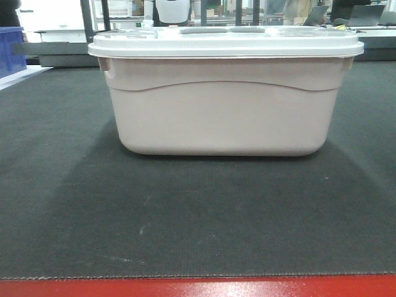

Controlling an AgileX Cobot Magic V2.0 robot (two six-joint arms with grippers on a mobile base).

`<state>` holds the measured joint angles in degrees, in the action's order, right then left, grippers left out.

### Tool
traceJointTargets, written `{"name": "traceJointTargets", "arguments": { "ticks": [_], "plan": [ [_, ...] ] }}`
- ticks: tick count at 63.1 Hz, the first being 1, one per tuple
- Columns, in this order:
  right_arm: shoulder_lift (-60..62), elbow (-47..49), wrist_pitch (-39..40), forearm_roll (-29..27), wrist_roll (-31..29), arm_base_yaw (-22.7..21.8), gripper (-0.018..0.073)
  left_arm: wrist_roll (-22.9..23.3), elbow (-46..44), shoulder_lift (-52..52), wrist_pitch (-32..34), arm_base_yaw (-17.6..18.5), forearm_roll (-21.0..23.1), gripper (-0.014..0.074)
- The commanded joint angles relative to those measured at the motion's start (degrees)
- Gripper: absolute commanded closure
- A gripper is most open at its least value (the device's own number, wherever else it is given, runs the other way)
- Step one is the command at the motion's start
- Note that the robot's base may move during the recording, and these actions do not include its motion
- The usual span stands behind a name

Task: Grab white bin and place on right shelf
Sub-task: 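Move both grippers to the short ends of the pink bin's white lid, then close both grippers on the lid rims and lift the pink bin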

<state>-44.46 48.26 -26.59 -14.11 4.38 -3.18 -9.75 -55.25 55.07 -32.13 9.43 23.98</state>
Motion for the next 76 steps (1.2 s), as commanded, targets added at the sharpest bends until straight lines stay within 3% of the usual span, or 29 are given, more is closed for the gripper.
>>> {"name": "traceJointTargets", "arguments": {
  "ticks": [1, 9, 17, 26, 35, 42, 49, 59, 76],
  "plan": [
    [-4.8, 8.2, -2.4, -5.7, 0.2, 0.0, -0.0062, -5.3, -7.5, 4.3, -1.2, 0.5, 8.9, 0.0175],
    [-13.1, 17.5, -10.2, -10.0, -0.8, -0.3, -0.0062, -18.2, -14.3, 11.7, -7.9, -2.1, 24.8, 0.0175],
    [-19.5, 23.6, -16.9, -17.8, -6.2, -4.2, -0.0062, -29.2, -16.6, 18.0, -14.4, -8.2, 41.5, 0.0175],
    [-24.8, 25.0, -24.6, -38.2, -21.1, -13.5, -0.0062, -38.9, -16.7, 24.9, -23.4, -15.0, 58.9, 0.0175],
    [-31.9, 25.0, -35.7, -55.6, -35.2, -22.1, -0.0062, -43.7, -16.7, 31.9, -31.9, -17.4, 70.0, 0.0175],
    [-38.1, 25.0, -42.9, -62.7, -41.2, -25.2, -0.0062, -44.7, -16.7, 37.9, -35.9, -17.3, 72.4, 0.0175],
    [-43.7, 25.0, -45.5, -66.7, -44.4, -25.4, -0.0062, -44.7, -16.7, 42.2, -36.7, -17.3, 73.2, 0.0175],
    [-50.0, 25.0, -46.6, -70.1, -47.2, -24.1, -0.0062, -44.9, -16.9, 46.6, -36.7, -17.1, 76.2, 0.0175],
    [-56.8, 25.0, -47.1, -76.5, -51.7, -19.6, -0.0062, -46.2, -17.0, 50.5, -36.1, -13.4, 77.8, 0.0175]
  ]
}}
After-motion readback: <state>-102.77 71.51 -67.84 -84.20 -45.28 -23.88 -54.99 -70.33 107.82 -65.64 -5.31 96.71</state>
